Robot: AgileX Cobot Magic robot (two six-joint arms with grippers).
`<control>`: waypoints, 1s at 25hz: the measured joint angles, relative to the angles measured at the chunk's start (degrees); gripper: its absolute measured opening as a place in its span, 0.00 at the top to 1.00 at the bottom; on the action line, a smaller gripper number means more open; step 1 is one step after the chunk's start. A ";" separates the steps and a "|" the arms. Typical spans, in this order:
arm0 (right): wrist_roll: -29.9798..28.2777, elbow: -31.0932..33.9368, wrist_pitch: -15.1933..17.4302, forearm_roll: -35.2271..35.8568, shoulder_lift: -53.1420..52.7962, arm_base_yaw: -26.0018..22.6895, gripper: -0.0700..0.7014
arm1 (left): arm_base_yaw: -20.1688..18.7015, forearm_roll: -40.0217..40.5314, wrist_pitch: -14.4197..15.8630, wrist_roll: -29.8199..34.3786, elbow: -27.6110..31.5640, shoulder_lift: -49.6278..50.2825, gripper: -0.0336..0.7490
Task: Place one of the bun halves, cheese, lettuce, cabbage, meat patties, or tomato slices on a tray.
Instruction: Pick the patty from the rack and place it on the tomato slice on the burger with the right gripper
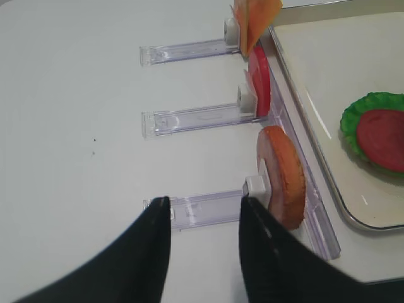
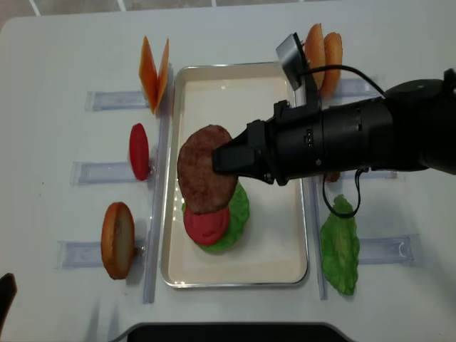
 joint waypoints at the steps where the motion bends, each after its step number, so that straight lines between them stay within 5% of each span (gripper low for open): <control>1: -0.38 0.00 0.00 0.05 1.29 0.61 0.76 | 0.00 0.00 0.00 0.00 0.00 0.00 0.60; 25: -2.29 -1.69 -6.96 0.33 11.92 3.23 0.76 | 0.00 0.00 0.02 0.00 0.00 0.00 0.60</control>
